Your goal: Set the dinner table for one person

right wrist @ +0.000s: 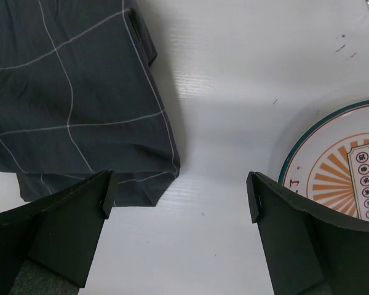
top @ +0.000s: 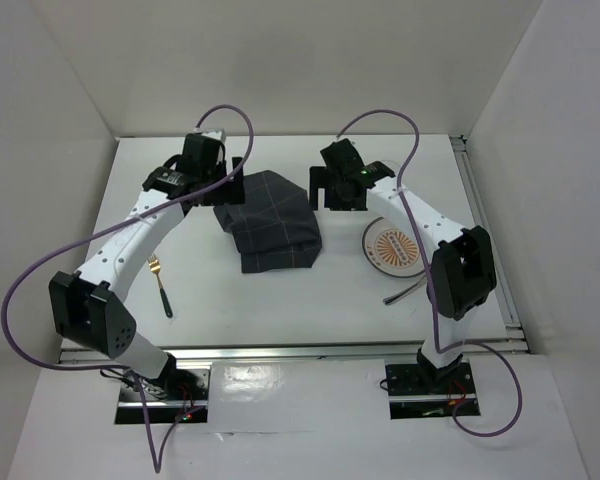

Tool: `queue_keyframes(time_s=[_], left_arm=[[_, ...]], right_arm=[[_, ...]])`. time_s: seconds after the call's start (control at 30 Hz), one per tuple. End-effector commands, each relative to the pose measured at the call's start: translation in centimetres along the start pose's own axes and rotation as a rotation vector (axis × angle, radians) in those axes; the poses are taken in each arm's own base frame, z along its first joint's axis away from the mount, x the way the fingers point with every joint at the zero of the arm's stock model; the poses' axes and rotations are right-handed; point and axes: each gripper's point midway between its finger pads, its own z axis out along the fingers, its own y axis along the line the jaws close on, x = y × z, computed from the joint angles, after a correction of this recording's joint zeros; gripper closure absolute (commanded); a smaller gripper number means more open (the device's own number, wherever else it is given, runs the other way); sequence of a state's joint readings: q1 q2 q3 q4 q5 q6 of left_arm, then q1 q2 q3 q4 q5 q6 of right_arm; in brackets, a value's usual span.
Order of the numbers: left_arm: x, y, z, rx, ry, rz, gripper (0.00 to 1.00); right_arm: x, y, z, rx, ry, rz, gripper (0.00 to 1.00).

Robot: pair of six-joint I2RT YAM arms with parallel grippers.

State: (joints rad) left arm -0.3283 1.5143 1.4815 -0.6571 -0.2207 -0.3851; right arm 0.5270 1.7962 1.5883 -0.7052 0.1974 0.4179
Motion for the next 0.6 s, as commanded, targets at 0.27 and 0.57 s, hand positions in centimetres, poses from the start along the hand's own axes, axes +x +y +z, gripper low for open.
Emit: queue_keyframes(time_s=[0.27, 0.57], left_arm=[[2.3, -1.5, 0.5, 0.079, 0.099, -0.061, 0.01], [4.6, -1.7, -0.5, 0.121, 0.148, -0.139, 0.07]], right_arm=[[-0.8, 1.0, -3.1, -0.067, -0.053, -0.034, 0.0], [-0.8, 0.5, -4.3, -0.08, -0.086, -0.069, 0.0]])
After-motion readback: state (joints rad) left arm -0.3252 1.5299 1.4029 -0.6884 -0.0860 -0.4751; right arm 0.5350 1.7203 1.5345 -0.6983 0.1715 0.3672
